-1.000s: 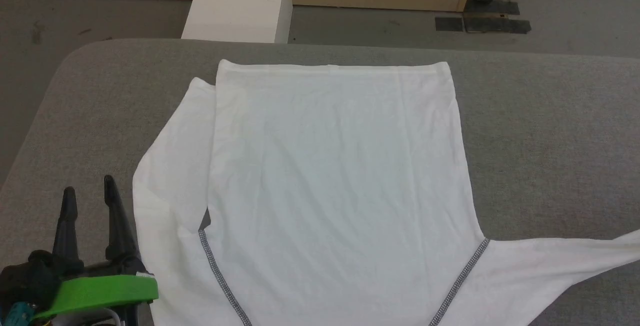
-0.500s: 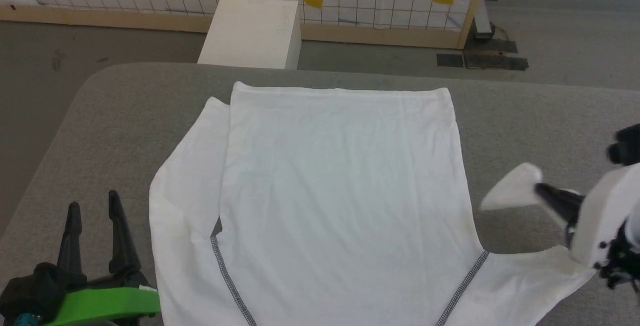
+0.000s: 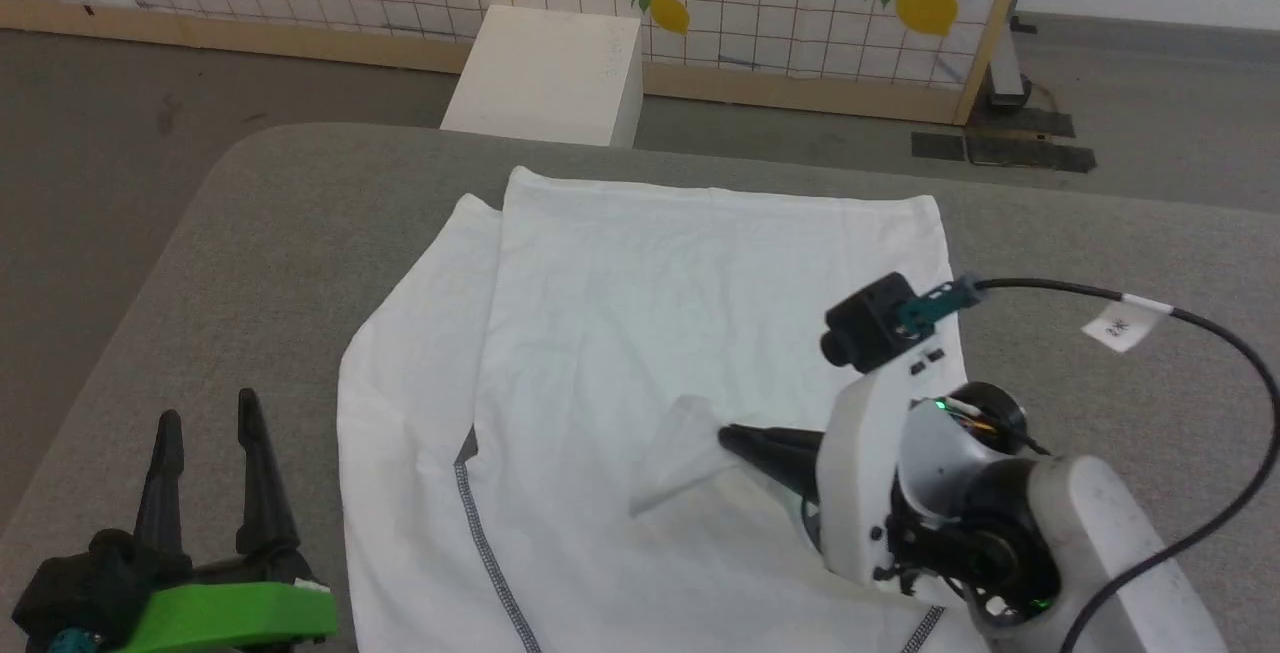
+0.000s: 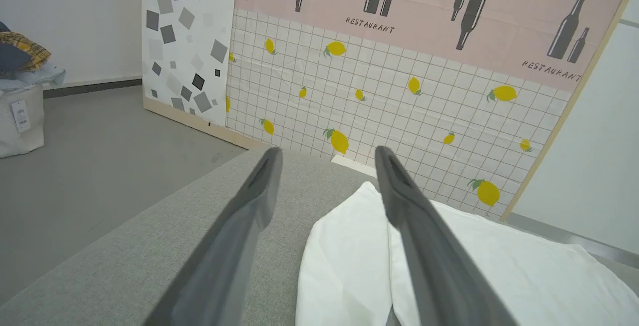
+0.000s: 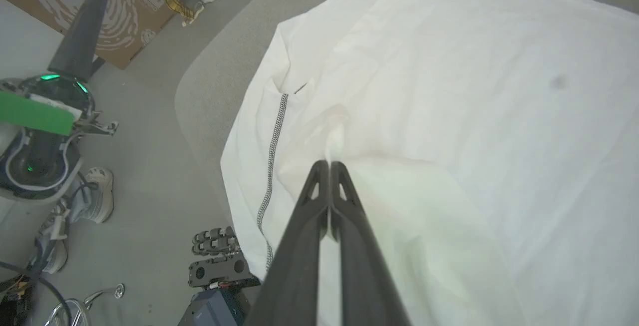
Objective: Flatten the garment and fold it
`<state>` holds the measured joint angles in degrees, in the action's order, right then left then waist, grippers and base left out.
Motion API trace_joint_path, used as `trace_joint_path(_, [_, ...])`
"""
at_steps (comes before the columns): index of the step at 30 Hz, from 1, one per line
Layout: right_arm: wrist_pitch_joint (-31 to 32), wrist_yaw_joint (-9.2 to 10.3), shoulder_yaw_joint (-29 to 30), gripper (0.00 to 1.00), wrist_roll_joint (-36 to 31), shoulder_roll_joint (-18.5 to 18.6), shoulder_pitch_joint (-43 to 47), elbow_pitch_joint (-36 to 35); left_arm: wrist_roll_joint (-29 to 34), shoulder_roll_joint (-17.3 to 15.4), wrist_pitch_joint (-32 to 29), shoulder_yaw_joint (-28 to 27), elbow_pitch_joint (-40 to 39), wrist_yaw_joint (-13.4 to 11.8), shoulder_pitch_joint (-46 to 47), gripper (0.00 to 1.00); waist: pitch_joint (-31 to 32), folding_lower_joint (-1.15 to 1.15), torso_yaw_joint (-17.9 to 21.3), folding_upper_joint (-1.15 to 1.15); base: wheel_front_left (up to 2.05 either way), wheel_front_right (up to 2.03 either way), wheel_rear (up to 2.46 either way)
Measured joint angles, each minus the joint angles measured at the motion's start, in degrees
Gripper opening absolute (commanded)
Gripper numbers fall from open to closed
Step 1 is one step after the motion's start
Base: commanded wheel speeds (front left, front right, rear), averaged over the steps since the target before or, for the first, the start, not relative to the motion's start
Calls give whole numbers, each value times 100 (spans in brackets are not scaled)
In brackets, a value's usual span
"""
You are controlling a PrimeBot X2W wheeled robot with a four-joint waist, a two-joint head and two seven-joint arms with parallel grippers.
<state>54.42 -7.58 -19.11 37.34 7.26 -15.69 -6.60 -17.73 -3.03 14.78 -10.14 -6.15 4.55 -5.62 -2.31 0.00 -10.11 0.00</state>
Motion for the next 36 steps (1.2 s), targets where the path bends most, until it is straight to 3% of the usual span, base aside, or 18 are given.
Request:
trace_joint_path(5, [-1001, 1, -687, 0, -11, -314, -765, 1102, -1, 1, 0, 138, 12, 1, 15, 100, -156, 0, -174, 0, 0, 0, 0])
trace_joint_path(12, [-1285, 0, -1352, 0, -75, -393, -1132, 2173, -100, 0, 0, 264, 45, -7, 54, 100, -346, 0, -332, 0, 0, 0, 0])
trace_joint_path(13, [-1325, 0, -1408, 7, -78, -393, -1136, 2274, -101, 1, 1, 277, 51, -7, 63, 100, -362, 0, -347, 0, 0, 0, 0])
trace_joint_path(14, [-1380, 0, -1460, 100, -68, -397, -1136, 2376, -102, 1, 1, 287, 52, -9, 76, 100, -383, 0, -359, 0, 0, 0, 0])
trace_joint_path(20, [-1826, 1, -1471, 100, 81, -405, -1333, 2517, -109, 0, 0, 304, 57, -52, 94, 100, -421, 0, -321, 0, 0, 0, 0])
trace_joint_path(24, [-2302, 0, -1048, 100, 252, -352, -1461, 2227, -107, 0, 0, 308, 58, -60, 93, 100, -356, 0, -242, 0, 0, 0, 0])
trace_joint_path(31, [-3409, 1, 599, 100, 45, -55, -1373, 1738, -92, 1, 0, 257, 34, -92, 62, 100, -210, 0, -83, 0, 0, 0, 0])
trace_joint_path(32, [-3687, 1, 1160, 100, -149, -32, -1201, 1668, -91, 1, 0, 230, 18, -108, 26, 100, -177, 0, -27, 0, 0, 0, 0])
trace_joint_path(36, [-4079, 1, 2265, 100, -689, -48, -689, 1512, -90, 1, 1, 225, 16, -109, -6, 100, -116, 0, 69, 0, 0, 0, 0])
